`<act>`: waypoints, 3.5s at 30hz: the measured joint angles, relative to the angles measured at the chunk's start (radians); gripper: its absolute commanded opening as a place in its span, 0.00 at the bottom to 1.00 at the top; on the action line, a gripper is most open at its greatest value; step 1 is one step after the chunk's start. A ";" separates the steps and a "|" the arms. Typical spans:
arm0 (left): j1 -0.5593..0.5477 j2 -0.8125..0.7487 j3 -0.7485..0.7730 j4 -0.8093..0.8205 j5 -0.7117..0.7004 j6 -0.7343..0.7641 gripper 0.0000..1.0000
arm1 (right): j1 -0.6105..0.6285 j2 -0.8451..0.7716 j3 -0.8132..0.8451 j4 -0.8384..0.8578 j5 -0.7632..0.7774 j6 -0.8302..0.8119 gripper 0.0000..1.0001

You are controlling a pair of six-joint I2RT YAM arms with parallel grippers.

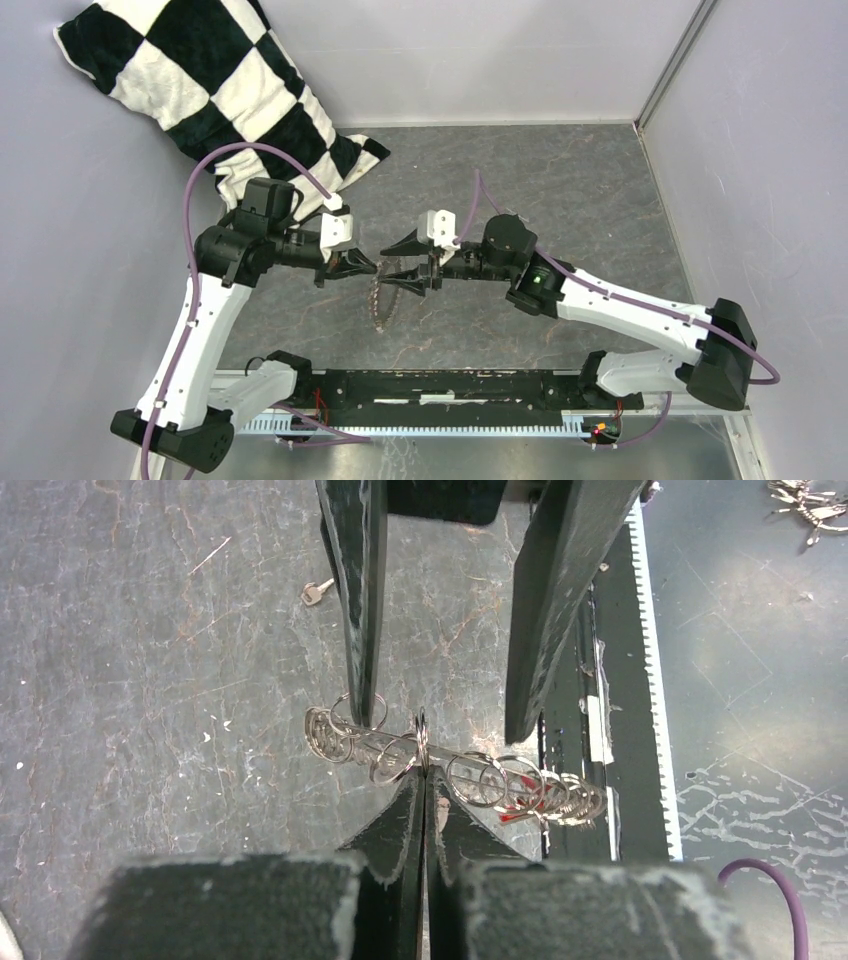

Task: Put the keys on the keyring
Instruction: Adjust the keyring.

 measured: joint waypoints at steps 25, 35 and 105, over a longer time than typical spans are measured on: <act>-0.002 -0.127 -0.047 0.005 0.049 0.270 0.02 | 0.005 -0.093 -0.006 -0.121 -0.025 -0.066 0.44; -0.002 -0.131 -0.057 -0.005 0.055 0.394 0.02 | 0.021 -0.047 0.028 -0.117 -0.055 -0.074 0.28; -0.002 -0.162 -0.104 0.333 0.149 -0.346 0.16 | 0.037 -0.094 -0.106 0.221 0.041 0.130 0.01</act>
